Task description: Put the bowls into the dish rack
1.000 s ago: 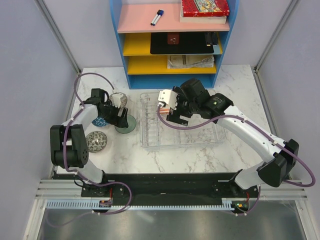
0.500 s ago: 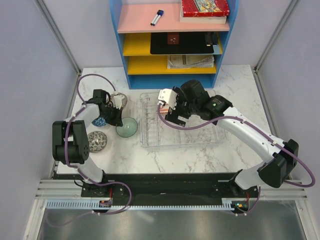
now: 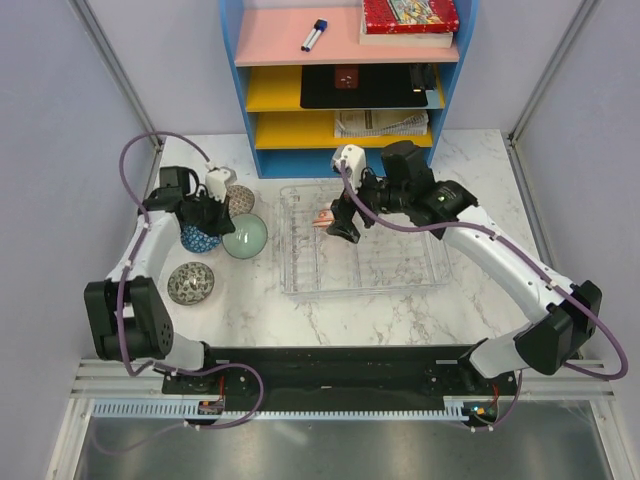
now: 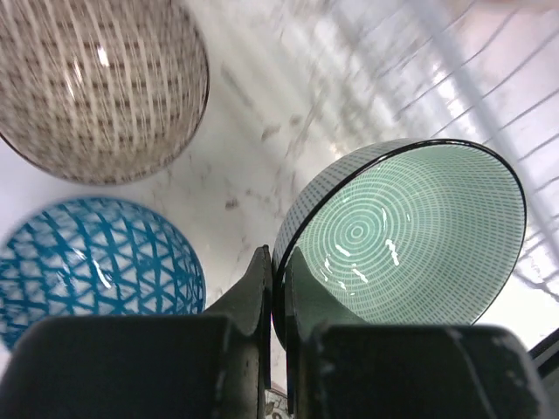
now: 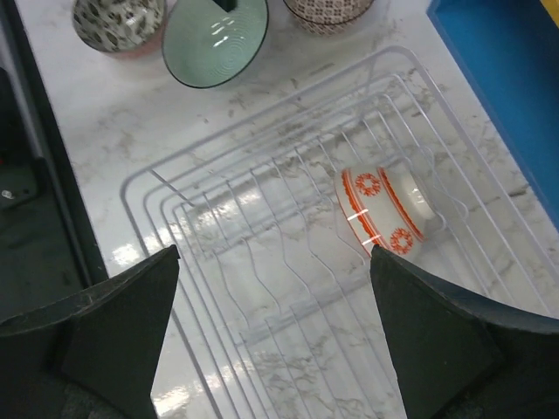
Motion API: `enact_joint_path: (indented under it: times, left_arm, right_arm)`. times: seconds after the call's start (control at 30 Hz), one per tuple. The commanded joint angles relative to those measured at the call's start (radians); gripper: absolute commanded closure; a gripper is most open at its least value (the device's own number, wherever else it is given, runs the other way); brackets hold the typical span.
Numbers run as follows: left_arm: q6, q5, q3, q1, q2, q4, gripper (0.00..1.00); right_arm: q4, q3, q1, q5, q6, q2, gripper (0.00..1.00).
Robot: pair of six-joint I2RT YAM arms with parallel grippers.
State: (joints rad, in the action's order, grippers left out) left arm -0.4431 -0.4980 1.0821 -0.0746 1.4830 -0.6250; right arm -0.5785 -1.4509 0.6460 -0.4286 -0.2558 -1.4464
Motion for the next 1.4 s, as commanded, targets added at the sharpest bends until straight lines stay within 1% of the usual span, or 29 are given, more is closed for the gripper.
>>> enact_joint_path:
  times: [0.0, 0.03, 0.1, 0.13, 0.17, 0.2, 0.27, 0.3, 0.5, 0.67, 0.77, 0.8, 0.83, 0.87, 1.03, 1.23, 1.27, 1.37]
  left_arm:
    - [0.014, -0.264, 0.108, 0.012, -0.136, -0.012, 0.98]
    - [0.018, -0.307, 0.122, 0.018, -0.168, -0.012, 0.98]
    - [0.023, -0.332, 0.133, 0.048, -0.196, -0.010, 0.98]
    - [0.029, -0.344, 0.147, 0.061, -0.213, -0.009, 0.98]
    - [0.032, -0.347, 0.153, 0.062, -0.220, -0.008, 0.98]
    - [0.038, -0.352, 0.160, 0.111, -0.225, -0.008, 0.98]
    - [0.053, -0.352, 0.182, 0.133, -0.230, -0.008, 0.98]
    - [0.056, -0.352, 0.188, 0.157, -0.230, -0.005, 0.98]
    - [0.079, -0.318, 0.207, 0.229, -0.266, 0.022, 0.98]
    - [0.109, -0.306, 0.200, 0.251, -0.291, 0.068, 0.98]
    - [0.119, -0.287, 0.194, 0.272, -0.305, 0.100, 0.98]
    - [0.124, -0.280, 0.190, 0.286, -0.308, 0.110, 0.98]
    - [0.129, -0.266, 0.185, 0.294, -0.316, 0.116, 0.98]
    - [0.130, -0.263, 0.183, 0.305, -0.322, 0.132, 0.98]
    - [0.142, -0.232, 0.180, 0.325, -0.342, 0.163, 0.98]
    - [0.152, -0.211, 0.165, 0.343, -0.359, 0.194, 0.98]
    - [0.155, -0.211, 0.161, 0.346, -0.360, 0.202, 0.98]
    - [0.165, -0.195, 0.147, 0.352, -0.363, 0.222, 0.98]
  right_arm:
    - [0.153, -0.039, -0.043, -0.267, 0.209, 0.003, 0.02]
    - [0.176, -0.034, -0.055, -0.336, 0.283, -0.005, 0.02]
    - [0.259, -0.017, -0.060, -0.405, 0.360, -0.031, 0.02]
    - [0.288, -0.008, -0.068, -0.480, 0.439, -0.043, 0.02]
    - [0.317, 0.004, -0.072, -0.516, 0.481, -0.069, 0.02]
    - [0.403, 0.018, -0.077, -0.542, 0.528, -0.080, 0.02]
    - [0.501, 0.061, -0.091, -0.599, 0.665, -0.107, 0.02]
    - [0.555, 0.069, -0.098, -0.604, 0.691, -0.115, 0.02]
    - [0.644, 0.113, -0.115, -0.610, 0.757, -0.155, 0.02]
    - [0.713, 0.148, -0.118, -0.645, 0.826, -0.161, 0.03]
    - [0.798, 0.176, -0.118, -0.664, 0.907, -0.169, 0.02]
    - [0.862, 0.185, -0.117, -0.671, 0.934, -0.172, 0.02]
    - [0.893, 0.195, -0.118, -0.682, 0.988, -0.183, 0.02]
    - [0.925, 0.201, -0.118, -0.687, 1.004, -0.190, 0.02]
    - [0.942, 0.196, -0.118, -0.697, 1.032, -0.218, 0.02]
    - [1.051, 0.225, -0.117, -0.719, 1.115, -0.223, 0.04]
    - [1.100, 0.231, -0.118, -0.726, 1.150, -0.223, 0.04]
    - [1.178, 0.245, -0.118, -0.740, 1.220, -0.229, 0.04]
